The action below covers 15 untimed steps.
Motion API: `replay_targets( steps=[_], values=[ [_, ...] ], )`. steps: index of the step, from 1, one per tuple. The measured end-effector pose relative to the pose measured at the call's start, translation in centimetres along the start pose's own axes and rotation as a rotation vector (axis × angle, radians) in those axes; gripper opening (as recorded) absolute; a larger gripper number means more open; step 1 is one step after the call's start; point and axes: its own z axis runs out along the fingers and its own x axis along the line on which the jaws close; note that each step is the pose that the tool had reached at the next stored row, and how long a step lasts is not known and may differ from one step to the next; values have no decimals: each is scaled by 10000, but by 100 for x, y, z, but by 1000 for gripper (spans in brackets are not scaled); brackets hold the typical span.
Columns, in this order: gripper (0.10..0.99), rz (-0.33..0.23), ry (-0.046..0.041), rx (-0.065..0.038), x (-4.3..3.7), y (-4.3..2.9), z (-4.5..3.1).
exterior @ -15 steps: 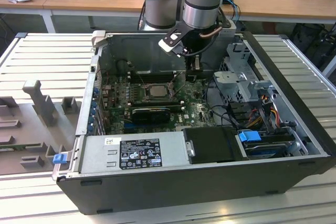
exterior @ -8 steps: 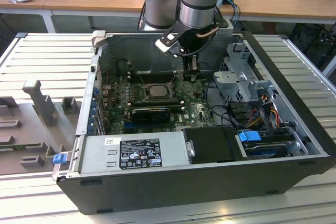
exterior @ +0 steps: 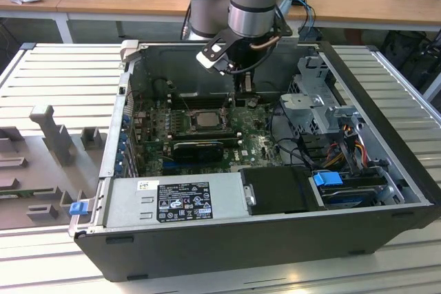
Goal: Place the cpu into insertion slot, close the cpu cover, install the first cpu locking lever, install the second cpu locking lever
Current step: 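Close the cpu cover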
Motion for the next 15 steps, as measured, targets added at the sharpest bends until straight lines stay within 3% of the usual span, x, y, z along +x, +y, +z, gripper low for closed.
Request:
replay_targets(
  steps=[8, 15],
  values=[
    [106, -3, 0, -1, -6, -227, 14],
    [106, -10, 2, -1, -12, -348, 151]
  ],
)
